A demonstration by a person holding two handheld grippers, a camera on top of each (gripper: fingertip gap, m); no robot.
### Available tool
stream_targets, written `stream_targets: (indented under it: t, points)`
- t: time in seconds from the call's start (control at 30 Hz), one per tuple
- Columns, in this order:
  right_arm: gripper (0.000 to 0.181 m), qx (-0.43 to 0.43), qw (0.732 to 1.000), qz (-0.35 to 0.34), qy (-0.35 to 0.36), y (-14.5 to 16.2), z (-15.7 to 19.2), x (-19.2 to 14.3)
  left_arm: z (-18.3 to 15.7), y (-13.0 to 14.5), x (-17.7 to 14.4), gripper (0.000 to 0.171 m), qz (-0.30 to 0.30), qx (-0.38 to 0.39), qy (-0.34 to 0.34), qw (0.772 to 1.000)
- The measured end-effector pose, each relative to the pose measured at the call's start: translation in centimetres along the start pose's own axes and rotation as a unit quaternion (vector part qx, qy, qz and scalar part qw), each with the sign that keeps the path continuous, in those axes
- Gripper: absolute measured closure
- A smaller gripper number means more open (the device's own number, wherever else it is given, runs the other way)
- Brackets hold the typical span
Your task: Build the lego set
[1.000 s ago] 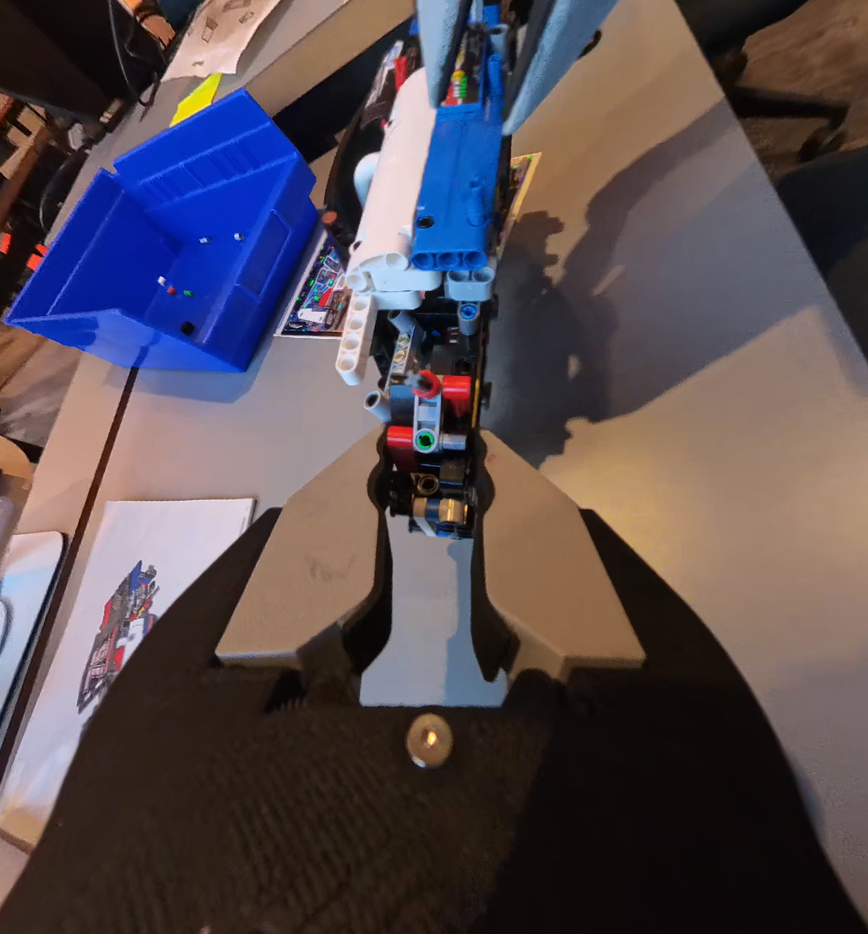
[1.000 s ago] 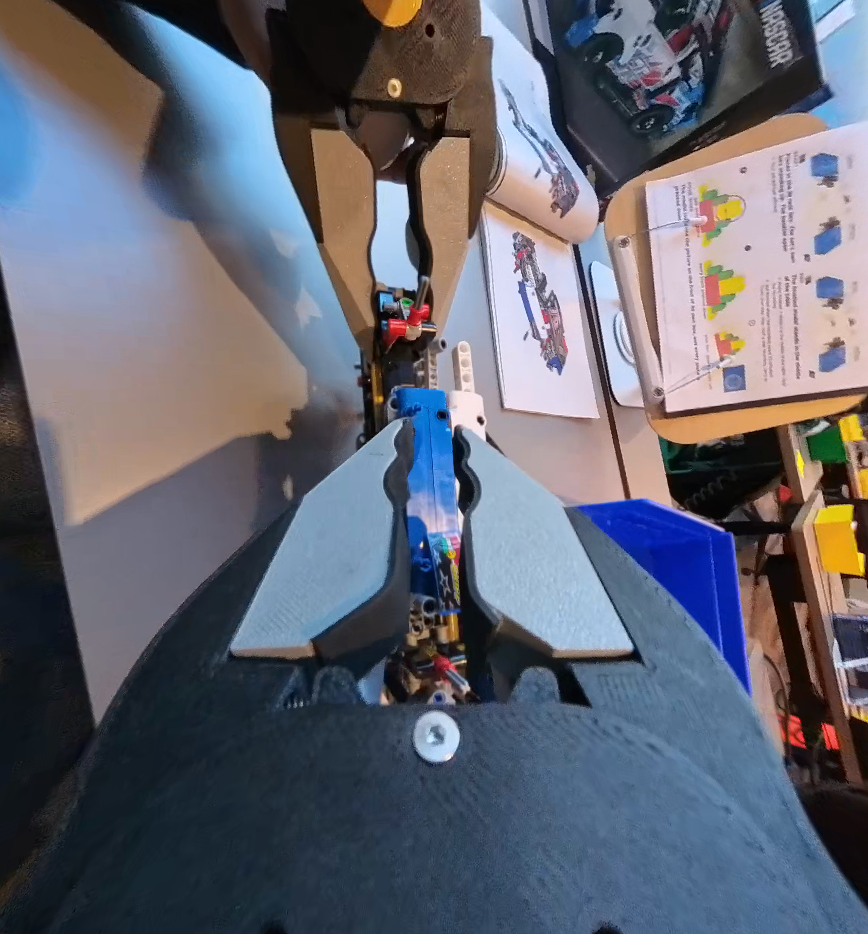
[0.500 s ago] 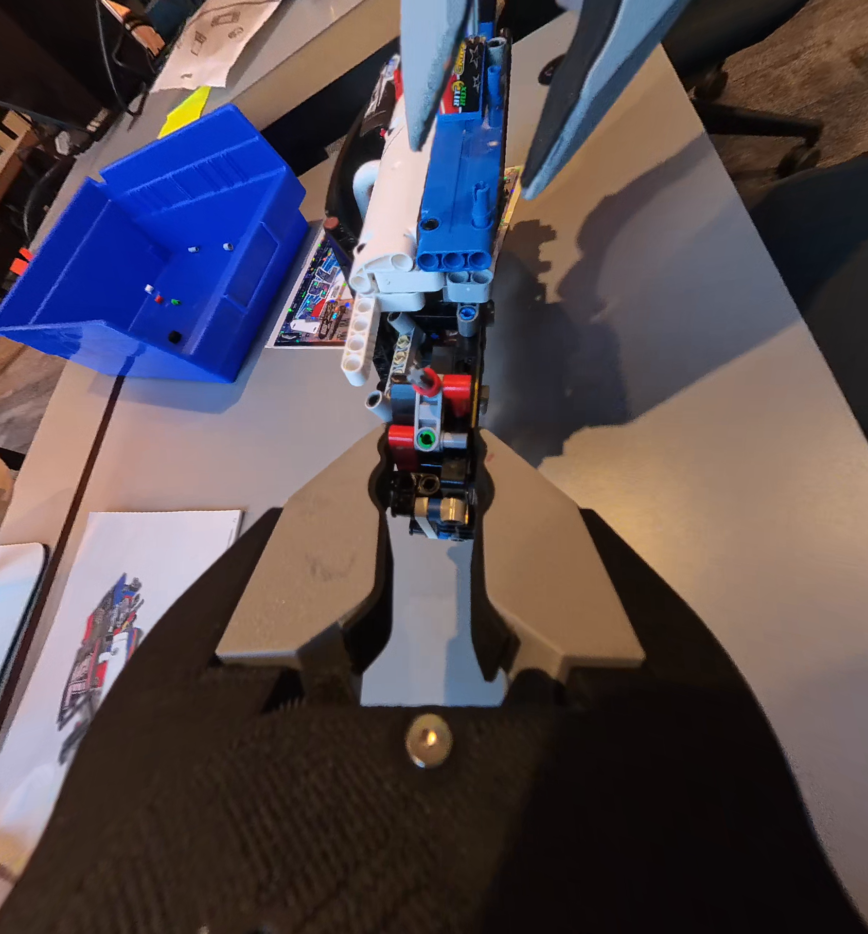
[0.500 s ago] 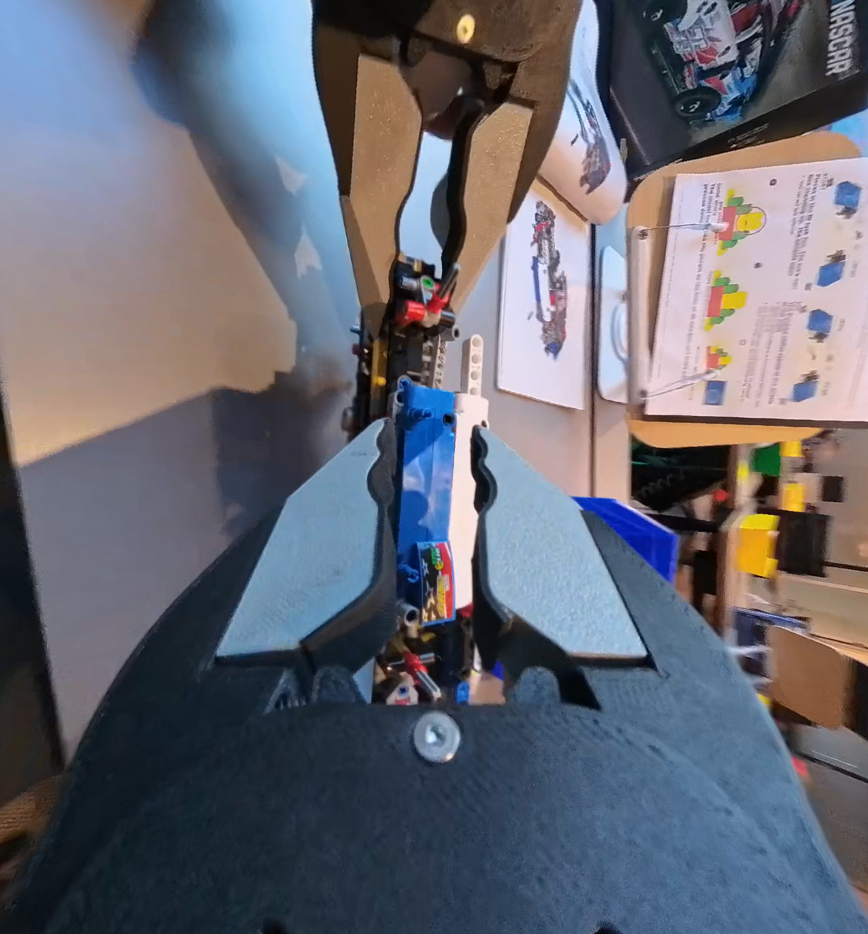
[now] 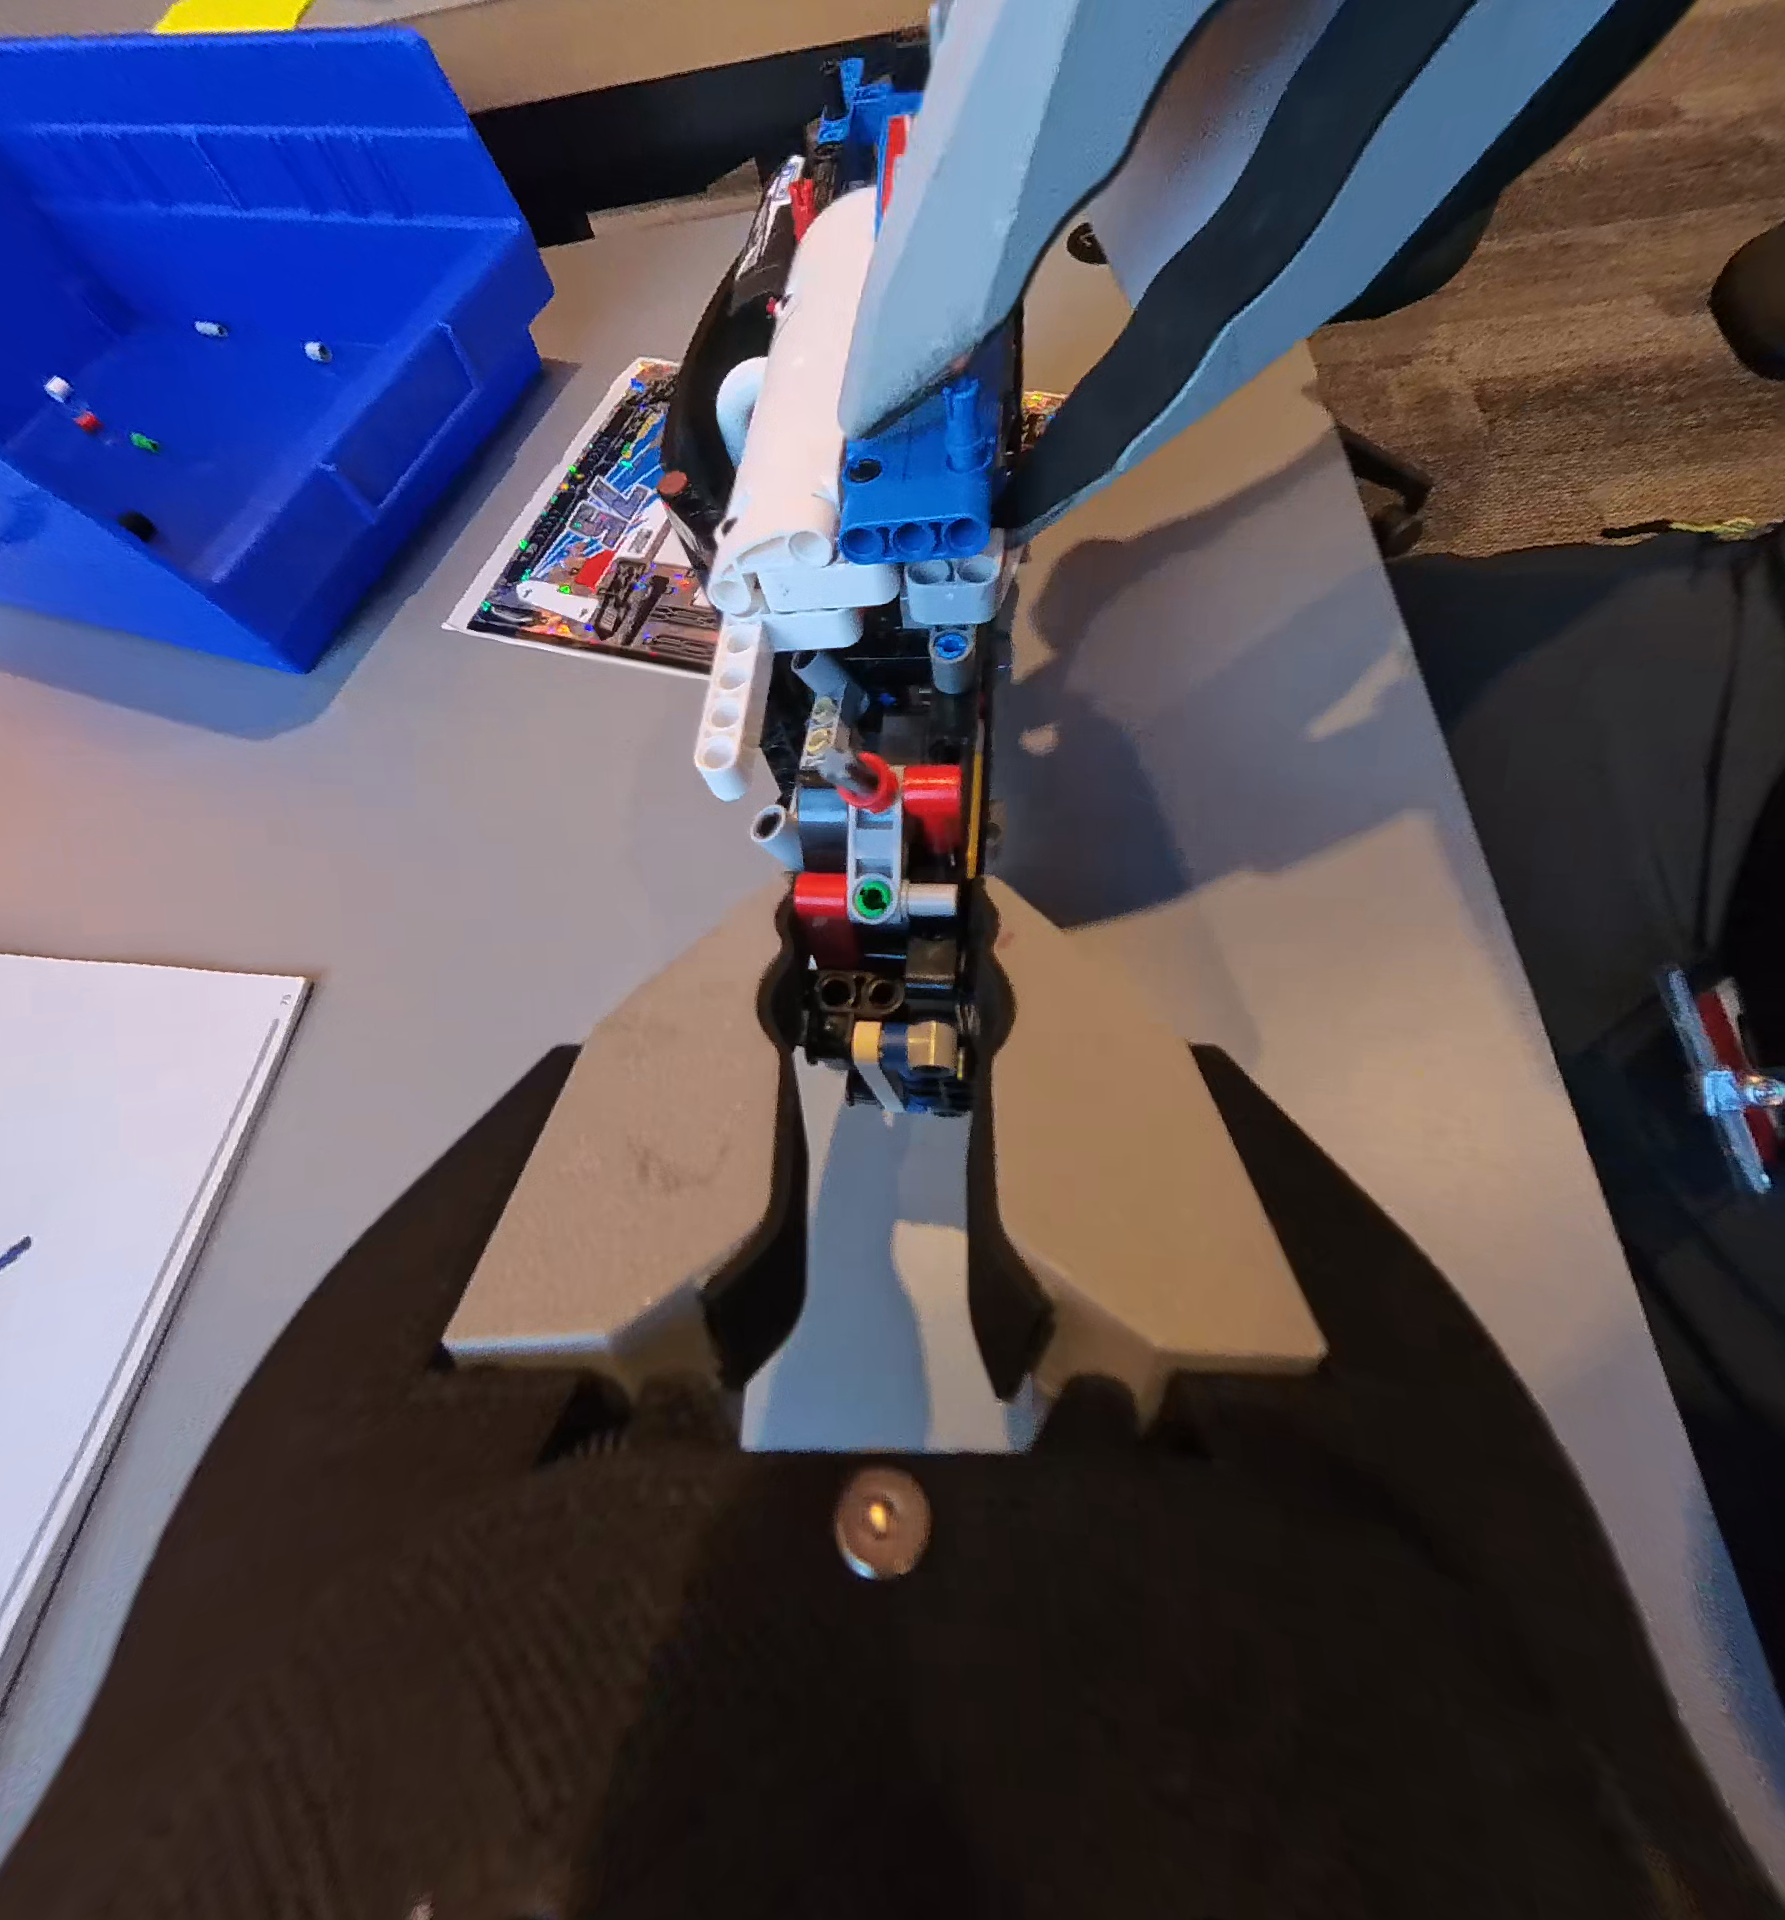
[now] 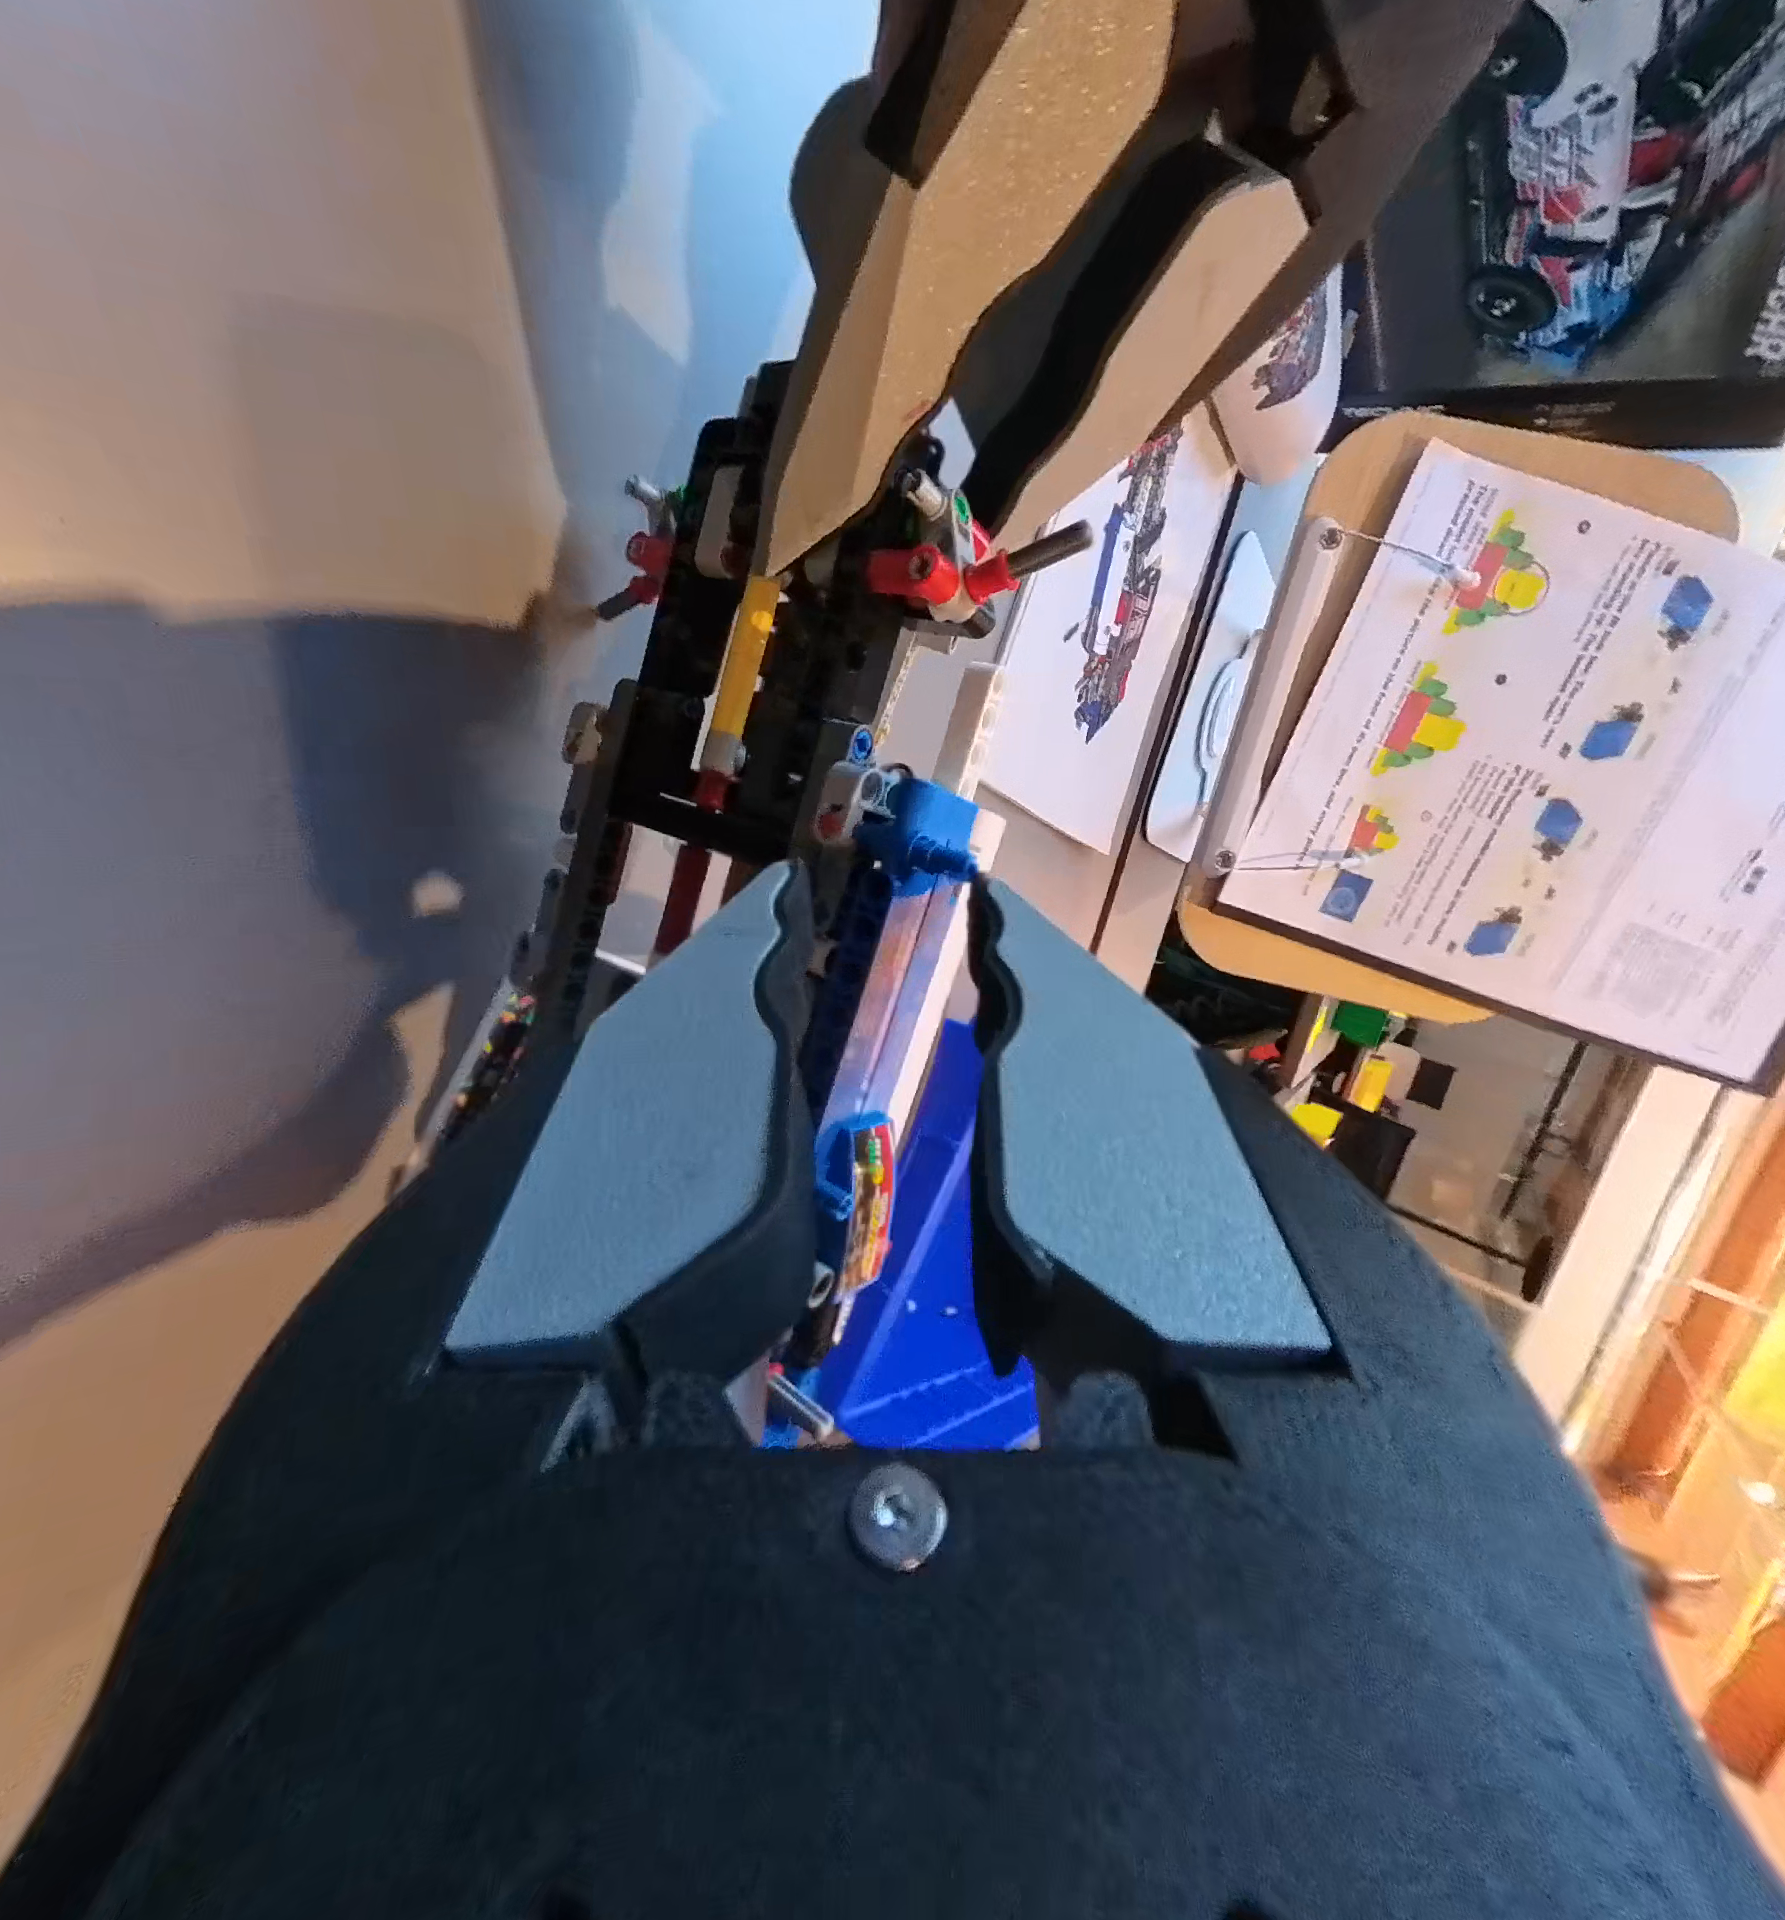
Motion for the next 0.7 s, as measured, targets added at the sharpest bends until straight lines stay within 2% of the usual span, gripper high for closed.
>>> stream_targets:
  t: [0.23, 0.37, 0.47, 0.57, 0.7]
  points:
    - [0.154, -0.043, 0.999, 0.01, -0.006, 0.25, -0.1, 0.05, 0.23, 0.27, 0.0, 0.146, -0.004, -0.026, 0.009, 1.0]
    - [0.141, -0.071, 0.997, 0.005, 0.031, 0.2, -0.43, 0.29, 0.33, 0.36, -0.04, 0.146, -0.008, -0.04, 0.015, 0.999]
    - [0.139, -0.058, 0.998, -0.011, 0.033, 0.04, -0.3, 0.6, 0.27, 0.36, -0.05, 0.146, -0.009, -0.035, 0.017, 0.999]
    - [0.144, -0.023, 0.999, -0.037, 0.027, -0.17, -0.41, 0.72, 0.28, 0.38, -0.06, 0.146, -0.012, -0.034, 0.02, 0.999]
    - [0.14, -0.025, 0.997, -0.053, 0.045, -0.27, -0.91, 0.54, 0.34, 0.42, -0.11, 0.145, -0.013, -0.038, 0.023, 0.999]
Point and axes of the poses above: each gripper's, where its closed fingertips meet, x out along the fingers, y out of its underside, z = x × y across the jaws, the point moved 3 cm from there along -x, back along the fingers, and after that the axes turned 12 degrees about -z, right-handed, at the moved point
